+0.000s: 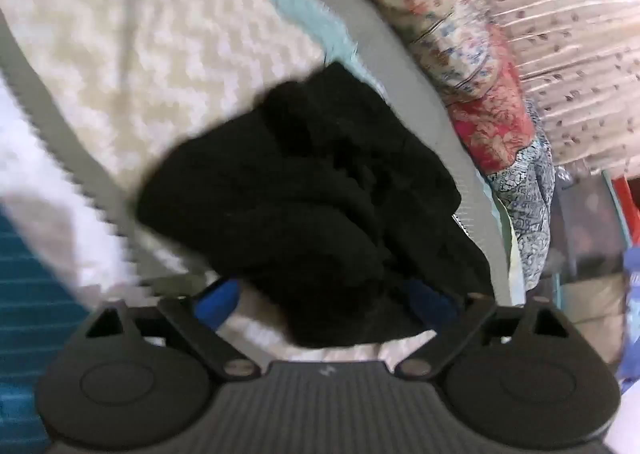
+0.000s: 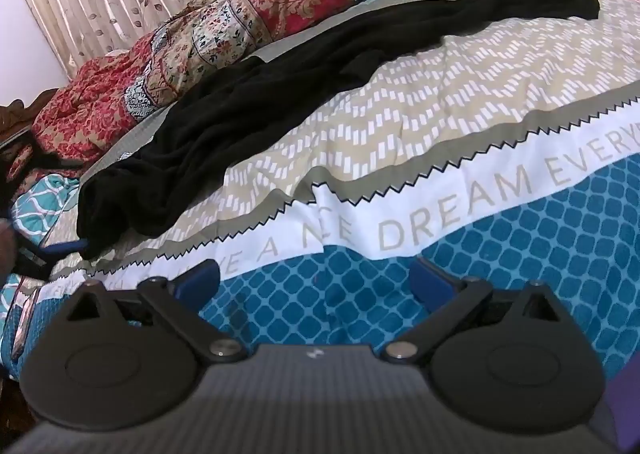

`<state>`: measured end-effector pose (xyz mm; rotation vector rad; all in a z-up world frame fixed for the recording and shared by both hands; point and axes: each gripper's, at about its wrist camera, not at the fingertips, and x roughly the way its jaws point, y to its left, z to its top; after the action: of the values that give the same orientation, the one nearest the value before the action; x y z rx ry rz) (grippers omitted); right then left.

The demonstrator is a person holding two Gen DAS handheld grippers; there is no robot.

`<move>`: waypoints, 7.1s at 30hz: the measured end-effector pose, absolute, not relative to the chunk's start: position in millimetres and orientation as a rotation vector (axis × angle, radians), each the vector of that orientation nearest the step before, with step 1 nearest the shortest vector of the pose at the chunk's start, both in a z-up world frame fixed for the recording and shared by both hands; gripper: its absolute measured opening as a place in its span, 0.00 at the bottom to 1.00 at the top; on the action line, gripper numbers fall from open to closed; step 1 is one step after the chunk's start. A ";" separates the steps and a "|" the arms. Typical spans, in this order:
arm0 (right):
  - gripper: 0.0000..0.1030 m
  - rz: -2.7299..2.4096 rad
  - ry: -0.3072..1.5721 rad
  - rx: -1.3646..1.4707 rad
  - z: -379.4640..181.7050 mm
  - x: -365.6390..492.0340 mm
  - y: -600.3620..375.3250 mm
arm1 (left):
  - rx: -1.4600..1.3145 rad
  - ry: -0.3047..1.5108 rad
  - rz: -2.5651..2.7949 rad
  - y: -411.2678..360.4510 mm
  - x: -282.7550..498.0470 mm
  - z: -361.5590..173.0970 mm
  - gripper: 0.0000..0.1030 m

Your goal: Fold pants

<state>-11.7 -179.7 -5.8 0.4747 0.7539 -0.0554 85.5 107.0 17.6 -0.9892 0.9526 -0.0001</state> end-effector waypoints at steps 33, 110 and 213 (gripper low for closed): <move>0.29 -0.324 0.636 0.795 -13.4 135.7 -373.9 | -0.844 0.876 -0.057 167.5 -39.7 62.2 0.08; 0.36 -0.622 0.393 0.806 63.2 -129.0 -382.6 | -0.830 0.891 -0.013 173.6 -46.0 61.8 0.08; 0.59 -0.752 0.472 0.279 104.6 -61.8 -531.0 | -0.626 0.790 -0.036 176.3 119.2 84.3 0.10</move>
<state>-61.8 -531.0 104.6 0.2789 0.4718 -0.7518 119.2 176.3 84.3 -0.6257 0.7896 -0.0360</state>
